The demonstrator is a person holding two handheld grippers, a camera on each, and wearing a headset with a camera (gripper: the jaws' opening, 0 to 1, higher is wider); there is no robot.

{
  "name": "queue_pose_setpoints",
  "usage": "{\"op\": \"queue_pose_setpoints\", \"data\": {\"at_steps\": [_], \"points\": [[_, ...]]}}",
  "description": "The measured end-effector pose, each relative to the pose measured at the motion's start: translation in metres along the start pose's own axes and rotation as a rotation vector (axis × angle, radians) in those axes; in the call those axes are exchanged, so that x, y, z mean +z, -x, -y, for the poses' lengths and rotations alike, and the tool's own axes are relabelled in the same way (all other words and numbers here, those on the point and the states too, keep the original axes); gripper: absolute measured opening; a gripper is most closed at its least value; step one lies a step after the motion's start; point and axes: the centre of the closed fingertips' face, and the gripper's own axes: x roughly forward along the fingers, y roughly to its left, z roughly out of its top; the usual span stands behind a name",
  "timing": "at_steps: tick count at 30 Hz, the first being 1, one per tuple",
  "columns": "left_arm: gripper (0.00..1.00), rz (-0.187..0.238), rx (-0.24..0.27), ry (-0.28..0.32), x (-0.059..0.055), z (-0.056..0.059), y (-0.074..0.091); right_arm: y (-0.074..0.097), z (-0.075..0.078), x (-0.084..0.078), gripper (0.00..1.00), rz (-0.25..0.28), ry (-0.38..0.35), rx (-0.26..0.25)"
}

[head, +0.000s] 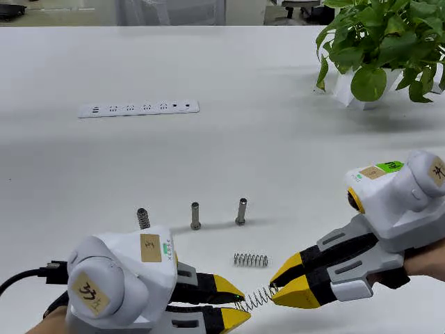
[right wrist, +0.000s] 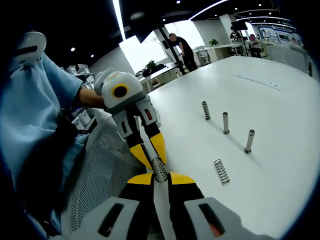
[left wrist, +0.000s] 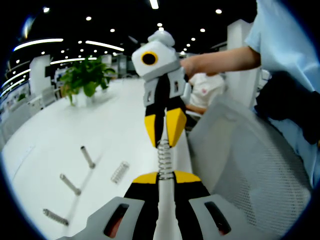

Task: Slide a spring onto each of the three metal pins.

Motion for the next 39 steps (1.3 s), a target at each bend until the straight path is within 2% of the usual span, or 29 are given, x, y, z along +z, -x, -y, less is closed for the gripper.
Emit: {"op": "queue_pose_setpoints", "data": {"at_steps": [5,10,18,26,39], "points": [[0.1,-0.004,0.007,0.008,-0.001,-0.001,0.001,-0.001,0.0,0.003,0.12,0.0,0.015,-0.012],[0.1,-0.003,0.015,0.015,-0.001,-0.002,0.001,-0.001,-0.003,0.009,0.12,-0.019,0.069,-0.034],[0.1,0.006,0.032,0.027,0.003,-0.005,0.0,0.001,-0.003,0.016,0.12,-0.089,0.173,-0.092],[0.09,0.007,0.031,0.058,0.004,-0.006,-0.004,-0.002,-0.009,0.024,0.12,-0.137,0.252,-0.115],[0.09,0.009,0.024,0.072,0.005,-0.005,-0.009,-0.01,-0.015,0.033,0.12,-0.171,0.329,-0.107]]}}
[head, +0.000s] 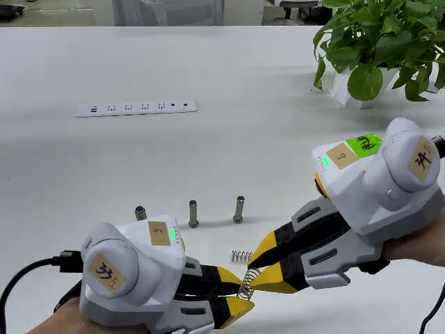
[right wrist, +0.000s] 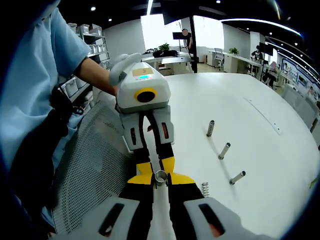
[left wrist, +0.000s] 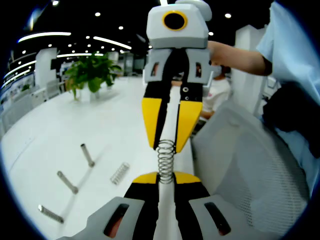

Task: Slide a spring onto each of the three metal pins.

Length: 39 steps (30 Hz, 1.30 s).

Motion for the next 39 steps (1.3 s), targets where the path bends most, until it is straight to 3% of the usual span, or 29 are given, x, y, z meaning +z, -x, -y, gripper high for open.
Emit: {"op": "queue_pose_setpoints", "data": {"at_steps": [14,22,24,26,29,31,36,39], "points": [[0.09,0.006,0.0,-0.001,0.001,0.001,0.002,0.002,0.0,0.0,0.12,-0.016,0.012,0.007],[0.09,-0.018,-0.004,-0.014,-0.002,0.003,0.008,0.001,-0.002,0.0,0.13,-0.025,0.026,0.021],[0.09,-0.022,-0.004,-0.017,-0.003,0.003,0.009,0.001,-0.003,0.002,0.16,-0.016,0.023,0.025],[0.09,-0.025,-0.009,-0.016,-0.003,0.005,0.01,0.001,0.0,0.007,0.25,0.007,0.014,0.02],[0.09,-0.037,-0.004,-0.033,-0.003,0.005,0.011,0.0,0.002,0.011,0.25,0.012,0.02,0.029],[0.09,-0.028,0.013,-0.024,-0.003,0.002,0.013,-0.003,0.001,0.012,0.26,-0.022,0.046,0.044],[0.09,-0.041,0.023,-0.028,-0.006,-0.001,0.015,-0.006,0.001,0.022,0.27,-0.035,0.108,0.061],[0.09,-0.042,0.034,-0.034,-0.005,-0.003,0.016,-0.004,0.007,0.022,0.27,-0.085,0.169,0.058]]}}
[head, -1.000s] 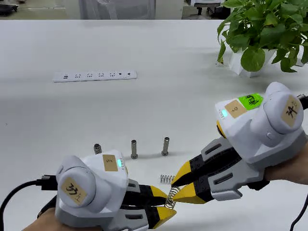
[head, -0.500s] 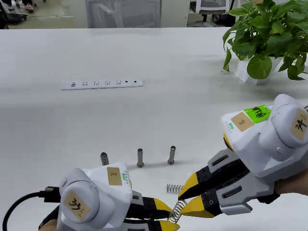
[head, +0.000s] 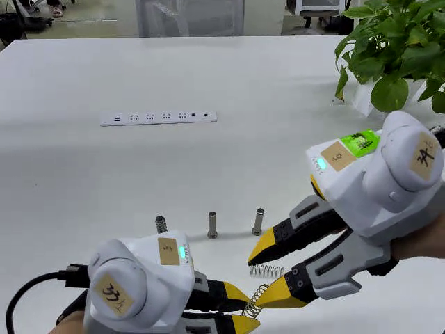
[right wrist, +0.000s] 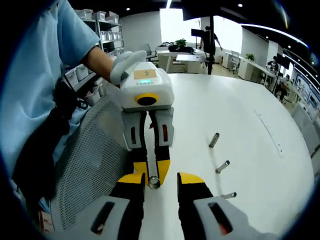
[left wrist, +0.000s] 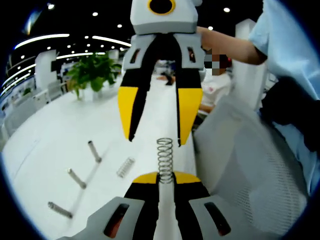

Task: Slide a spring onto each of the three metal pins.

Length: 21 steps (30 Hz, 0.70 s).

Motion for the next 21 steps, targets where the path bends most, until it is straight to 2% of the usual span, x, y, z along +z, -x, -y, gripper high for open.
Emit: {"op": "queue_pose_setpoints", "data": {"at_steps": [5,8,11,14,18,21], "points": [[0.09,-0.014,0.02,-0.02,0.001,-0.006,0.002,0.006,0.01,-0.001,0.27,-0.058,0.049,0.01],[0.09,-0.016,0.023,-0.029,0.003,-0.008,0.001,0.008,0.013,-0.009,0.26,-0.133,0.102,0.022],[0.09,-0.017,0.027,-0.032,0.005,-0.01,0.001,0.006,0.012,-0.015,0.25,-0.181,0.134,0.039],[0.09,-0.034,0.028,-0.043,0.002,-0.01,0.0,0.004,0.007,-0.017,0.21,-0.188,0.114,0.068],[0.09,-0.044,0.035,-0.035,0.0,-0.01,-0.002,0.001,-0.003,-0.015,0.21,-0.203,0.141,0.102],[0.09,-0.045,0.038,-0.026,0.0,-0.011,-0.004,-0.004,-0.005,-0.017,0.21,-0.217,0.147,0.11]]}}
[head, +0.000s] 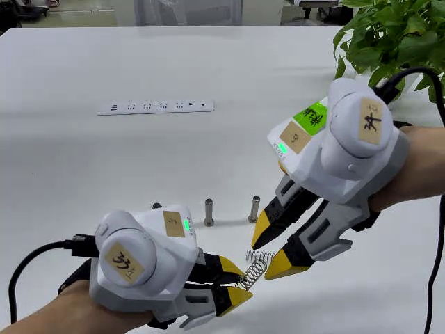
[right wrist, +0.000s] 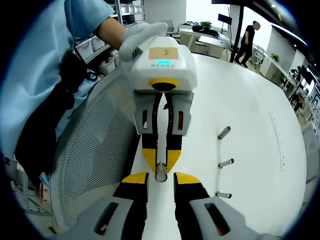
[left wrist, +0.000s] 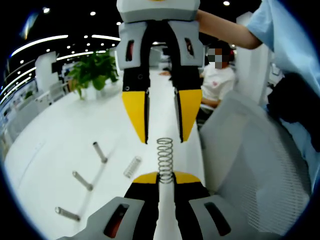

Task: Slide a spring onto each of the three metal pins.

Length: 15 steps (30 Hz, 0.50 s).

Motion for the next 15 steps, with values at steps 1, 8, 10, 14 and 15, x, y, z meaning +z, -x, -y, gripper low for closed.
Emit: {"op": "queue_pose_setpoints", "data": {"at_steps": [1,8,10,14,15], "points": [[0.09,-0.002,0.001,0.001,0.0,0.0,-0.001,-0.002,0.0,-0.001,0.21,-0.008,0.002,0.003],[0.09,0.009,0.008,0.009,0.005,-0.001,-0.003,-0.008,0.001,-0.005,0.16,-0.03,-0.001,0.018],[0.09,0.019,0.011,0.019,0.007,-0.002,-0.003,-0.01,0.001,-0.006,0.15,-0.034,-0.001,0.02],[0.09,0.026,0.015,0.016,0.009,-0.002,-0.005,-0.012,0.001,-0.009,0.15,-0.04,-0.005,0.024],[0.09,0.028,0.014,0.019,0.01,-0.002,-0.005,-0.013,0.001,-0.01,0.15,-0.044,-0.009,0.026]]}}
